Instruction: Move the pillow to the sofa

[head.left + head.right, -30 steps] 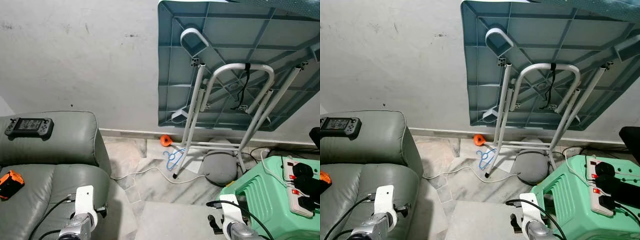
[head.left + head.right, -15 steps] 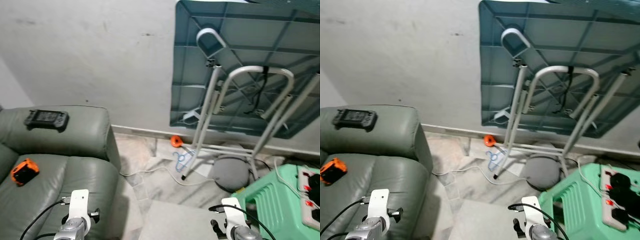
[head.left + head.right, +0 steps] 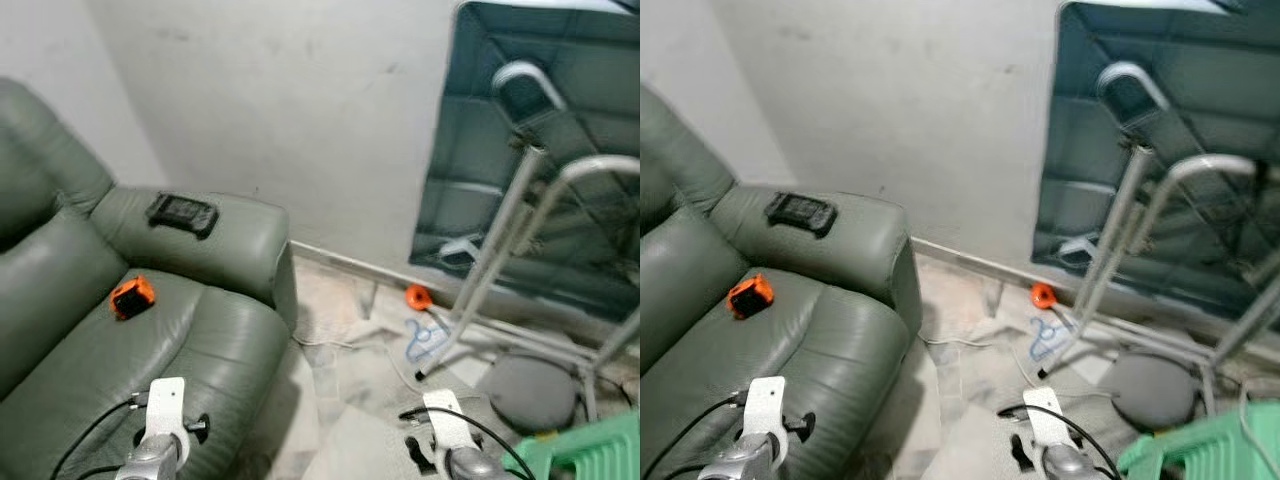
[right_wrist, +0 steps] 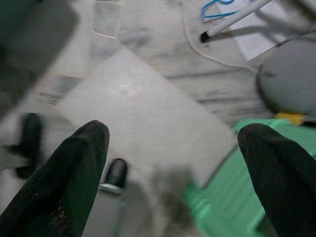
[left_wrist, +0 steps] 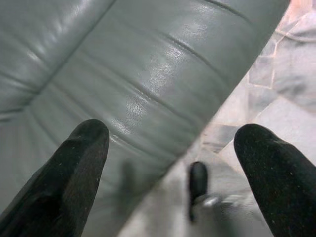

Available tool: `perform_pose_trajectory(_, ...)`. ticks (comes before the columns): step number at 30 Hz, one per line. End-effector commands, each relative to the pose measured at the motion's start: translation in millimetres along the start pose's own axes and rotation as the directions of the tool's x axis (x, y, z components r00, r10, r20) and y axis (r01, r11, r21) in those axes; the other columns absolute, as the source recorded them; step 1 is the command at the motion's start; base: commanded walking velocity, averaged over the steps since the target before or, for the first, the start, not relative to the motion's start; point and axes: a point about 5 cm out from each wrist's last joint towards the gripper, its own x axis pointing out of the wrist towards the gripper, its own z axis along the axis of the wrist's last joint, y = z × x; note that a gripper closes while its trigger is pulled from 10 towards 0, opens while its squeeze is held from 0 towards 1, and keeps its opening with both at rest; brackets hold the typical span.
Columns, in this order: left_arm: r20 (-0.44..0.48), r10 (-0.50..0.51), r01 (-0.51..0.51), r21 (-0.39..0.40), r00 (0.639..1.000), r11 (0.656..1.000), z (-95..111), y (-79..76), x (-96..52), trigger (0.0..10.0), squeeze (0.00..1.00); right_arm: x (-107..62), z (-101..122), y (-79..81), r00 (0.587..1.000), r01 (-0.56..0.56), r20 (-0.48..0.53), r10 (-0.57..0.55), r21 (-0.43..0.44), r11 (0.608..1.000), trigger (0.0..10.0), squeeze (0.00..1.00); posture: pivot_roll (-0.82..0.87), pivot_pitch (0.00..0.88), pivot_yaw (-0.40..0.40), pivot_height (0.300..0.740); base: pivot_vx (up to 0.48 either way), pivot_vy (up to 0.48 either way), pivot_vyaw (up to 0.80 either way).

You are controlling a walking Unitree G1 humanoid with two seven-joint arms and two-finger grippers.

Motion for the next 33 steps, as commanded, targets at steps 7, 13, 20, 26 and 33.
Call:
perform_pose_trajectory(7,-0.021,-0.007,0.007,0.021,1.0,1.0,-4,4.4,-0.8,10.0,0.0,1.0,3,12.5,0.999,-0.041,0.005,0.041,-0.021,0.999,10.0,0.0,-0.09,0.0,0.044,0.74,0.0,0.0,0.8)
perform_pose_trajectory(13,-0.052,-0.012,0.015,0.053,0.999,0.998,-10,2.9,-1.6,10.0,0.0,1.0,4,12.1,0.999,-0.043,0.006,0.043,-0.026,0.999,10.0,0.0,-0.09,0.0,0.046,0.74,0.0,0.0,0.8)
perform_pose_trajectory(20,-0.073,-0.013,0.017,0.05,0.997,0.999,-16,2.6,-2.6,10.0,0.0,0.9,3,11.6,0.999,-0.043,0.003,0.043,-0.034,0.998,10.0,0.0,-0.09,0.0,0.047,0.74,0.0,0.0,0.8)
perform_pose_trajectory(26,-0.099,0.021,-0.012,0.089,0.995,0.996,-21,7.1,-3.6,10.0,0.0,1.0,4,11.3,0.999,-0.041,0.003,0.042,-0.03,0.999,10.0,0.0,-0.1,0.0,0.047,0.74,0.0,0.0,0.8)
perform_pose_trajectory(33,-0.109,0.024,-0.015,0.079,0.994,0.997,-24,8.0,-4.3,10.0,0.0,1.1,5,11.0,0.999,-0.042,0.003,0.043,-0.038,0.998,10.0,0.0,-0.09,0.0,0.046,0.74,0.0,0.0,0.8)
